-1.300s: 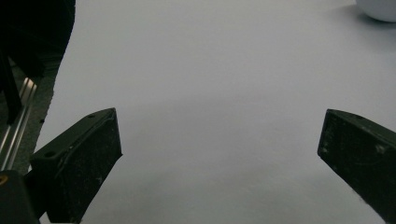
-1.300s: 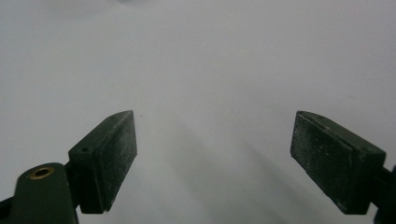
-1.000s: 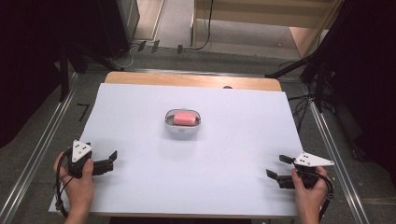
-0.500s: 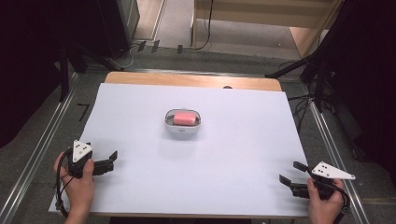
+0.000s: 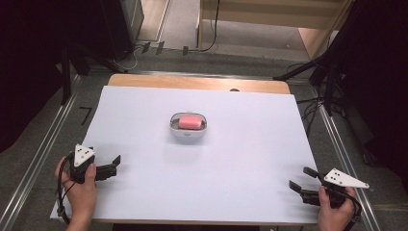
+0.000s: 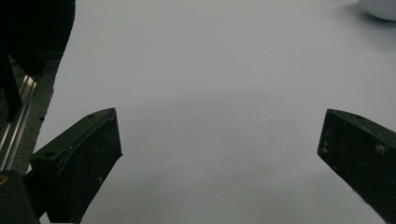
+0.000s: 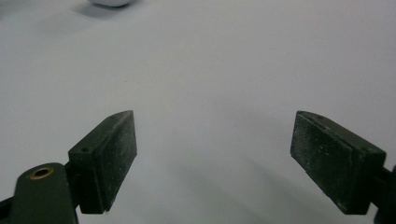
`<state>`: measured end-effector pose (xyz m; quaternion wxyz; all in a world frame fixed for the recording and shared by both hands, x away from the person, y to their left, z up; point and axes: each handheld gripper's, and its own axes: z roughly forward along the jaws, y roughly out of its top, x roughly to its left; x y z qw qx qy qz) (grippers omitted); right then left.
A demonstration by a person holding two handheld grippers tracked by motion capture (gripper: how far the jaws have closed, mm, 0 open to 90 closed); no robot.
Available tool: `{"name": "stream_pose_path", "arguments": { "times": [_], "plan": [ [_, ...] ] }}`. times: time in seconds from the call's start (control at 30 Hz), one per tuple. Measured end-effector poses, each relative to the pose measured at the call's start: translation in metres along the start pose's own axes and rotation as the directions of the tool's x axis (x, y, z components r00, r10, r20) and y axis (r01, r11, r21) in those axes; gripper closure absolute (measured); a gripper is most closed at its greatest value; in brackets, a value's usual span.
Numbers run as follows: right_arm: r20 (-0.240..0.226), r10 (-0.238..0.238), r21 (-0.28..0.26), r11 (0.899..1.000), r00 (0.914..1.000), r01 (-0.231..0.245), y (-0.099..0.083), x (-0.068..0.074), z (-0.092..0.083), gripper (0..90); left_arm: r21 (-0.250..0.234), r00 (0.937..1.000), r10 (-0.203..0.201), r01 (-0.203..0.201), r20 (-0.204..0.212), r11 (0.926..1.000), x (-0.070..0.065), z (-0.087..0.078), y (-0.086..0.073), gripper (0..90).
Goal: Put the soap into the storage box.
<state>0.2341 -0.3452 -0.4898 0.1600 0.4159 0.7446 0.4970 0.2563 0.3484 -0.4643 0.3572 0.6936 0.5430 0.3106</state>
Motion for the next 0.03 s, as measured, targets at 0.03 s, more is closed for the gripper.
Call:
{"name": "stream_pose_path", "arguments": {
  "times": [0.03],
  "plan": [
    [0.000, 0.001, 0.000, 1.000, 1.0000, -0.001, -0.0001, 0.0002, -0.0001, 15.4, 0.001, 1.0000, 0.003, -0.003, 0.000, 1.0000, 0.0001, -0.0002, 0.0000, 0.1]
  ]
}}
